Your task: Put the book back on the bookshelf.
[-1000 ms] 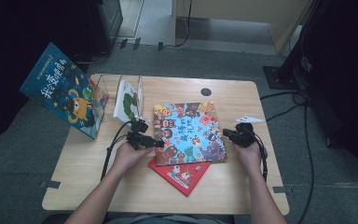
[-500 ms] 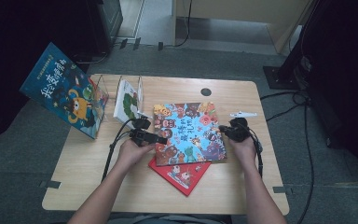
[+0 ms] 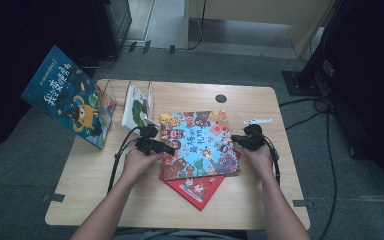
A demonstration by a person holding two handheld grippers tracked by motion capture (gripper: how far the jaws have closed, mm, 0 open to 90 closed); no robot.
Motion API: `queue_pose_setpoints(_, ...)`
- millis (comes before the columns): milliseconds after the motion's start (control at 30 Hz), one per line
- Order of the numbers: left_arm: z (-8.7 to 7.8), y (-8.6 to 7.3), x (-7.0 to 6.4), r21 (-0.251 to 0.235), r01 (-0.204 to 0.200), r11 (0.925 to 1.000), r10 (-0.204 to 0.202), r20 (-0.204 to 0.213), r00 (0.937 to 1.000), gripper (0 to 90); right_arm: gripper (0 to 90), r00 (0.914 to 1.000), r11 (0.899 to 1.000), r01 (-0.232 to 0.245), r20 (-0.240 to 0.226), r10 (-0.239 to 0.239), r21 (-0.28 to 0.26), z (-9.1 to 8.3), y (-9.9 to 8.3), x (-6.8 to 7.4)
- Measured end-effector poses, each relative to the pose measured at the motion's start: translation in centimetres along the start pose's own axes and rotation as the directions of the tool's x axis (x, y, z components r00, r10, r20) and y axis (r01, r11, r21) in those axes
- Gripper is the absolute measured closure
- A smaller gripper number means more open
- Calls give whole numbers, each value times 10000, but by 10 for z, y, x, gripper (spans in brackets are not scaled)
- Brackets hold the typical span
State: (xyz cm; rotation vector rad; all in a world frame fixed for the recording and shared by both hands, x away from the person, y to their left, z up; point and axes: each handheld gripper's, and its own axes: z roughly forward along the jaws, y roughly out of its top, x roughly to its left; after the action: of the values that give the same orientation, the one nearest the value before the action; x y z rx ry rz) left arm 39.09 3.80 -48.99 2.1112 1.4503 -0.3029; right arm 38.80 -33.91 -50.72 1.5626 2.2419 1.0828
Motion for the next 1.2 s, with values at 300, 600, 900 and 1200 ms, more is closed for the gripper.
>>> queue_pose_setpoints(300, -19, -2, -4, -423, 212, 9989, -197, 346, 9992, 474, 900, 9999, 9999, 68, -85, -67, 110, 1, -1, 2)
queue_pose_setpoints(600, -30, 3, -14, -183, 253, 9995, -233, 1021, 9945, 483, 900, 9998, 9998, 116, -140, -113, 191, 0, -3, 2)
queue_pose_setpoints(900, -47, 20, -35, -205, -54, 9998, 75, 1045, 9945, 499, 900, 9987, 9994, -340, -369, 344, 112, -2, -6, 0)
queue_pose_setpoints(1200, -66, 31, -47, -137, -339, 9993, 350, 929, 9951, 523, 900, 9927, 9972, -725, -950, 737, 156, -1, -8, -1)
